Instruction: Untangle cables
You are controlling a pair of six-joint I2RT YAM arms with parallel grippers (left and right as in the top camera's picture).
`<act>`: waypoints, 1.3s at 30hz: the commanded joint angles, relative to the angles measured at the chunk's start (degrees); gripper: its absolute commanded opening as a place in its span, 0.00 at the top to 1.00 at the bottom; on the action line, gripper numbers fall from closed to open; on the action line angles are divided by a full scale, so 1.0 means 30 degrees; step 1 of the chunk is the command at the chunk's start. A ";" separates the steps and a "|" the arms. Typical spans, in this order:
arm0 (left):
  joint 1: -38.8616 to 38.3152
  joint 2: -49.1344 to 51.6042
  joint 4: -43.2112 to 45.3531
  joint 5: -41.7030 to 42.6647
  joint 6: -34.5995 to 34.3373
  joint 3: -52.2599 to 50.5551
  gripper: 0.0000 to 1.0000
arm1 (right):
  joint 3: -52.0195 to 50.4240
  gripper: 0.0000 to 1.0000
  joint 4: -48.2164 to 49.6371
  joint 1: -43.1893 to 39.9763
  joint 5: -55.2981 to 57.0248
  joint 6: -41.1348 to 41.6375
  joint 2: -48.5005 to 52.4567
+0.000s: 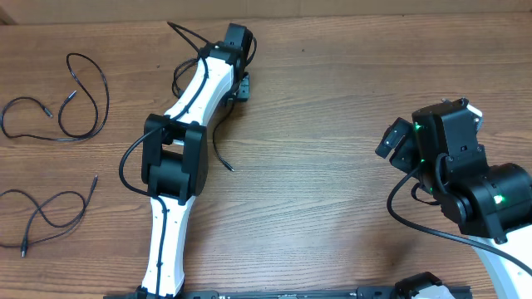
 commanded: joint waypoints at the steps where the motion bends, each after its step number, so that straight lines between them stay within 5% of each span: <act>1: 0.0029 0.0474 0.0160 0.0087 -0.0124 -0.1275 0.50 | 0.0226 0.00 0.0124 -0.0073 -0.0401 0.0080 -0.0066; 4: 0.0095 0.0474 0.0168 -0.0102 -0.0117 -0.1916 0.91 | 0.0226 0.00 0.0124 -0.0073 -0.0401 0.0080 -0.0066; 5: 0.0182 0.0474 0.0015 -0.0364 -0.0138 -0.2011 0.95 | 0.0226 0.00 0.0124 -0.0073 -0.0401 0.0080 -0.0066; 12: 0.1654 0.0270 -0.2973 -0.3512 -0.3628 -0.1996 0.96 | 0.0226 0.00 0.0313 -0.0073 -0.1129 0.0080 -0.0066; 19: 0.3818 0.0262 -0.6186 -0.3315 -0.5646 -0.1996 0.95 | 0.0226 0.00 0.1086 -0.0073 -0.2120 0.0080 -0.0066; 35: 0.2987 -0.3162 -0.5217 -0.0634 -0.4044 -0.1996 0.96 | 0.0226 0.00 0.1268 -0.0073 -0.2892 0.0066 -0.0066; 36: 0.2951 -0.3475 -0.5100 -0.0648 -0.4044 -0.1996 0.87 | 0.0226 0.00 0.1180 -0.0073 -0.2892 0.0073 -0.0066; 38: 0.2965 -0.4007 -0.4954 -0.1224 -0.4058 -0.1996 0.13 | 0.0226 0.00 0.0918 -0.0073 -0.2892 0.0066 -0.0066; 39: 0.3045 -0.4284 -0.4925 -0.1741 -0.4138 -0.1996 0.01 | 0.0226 0.00 0.0743 -0.0073 -0.2892 0.0066 -0.0066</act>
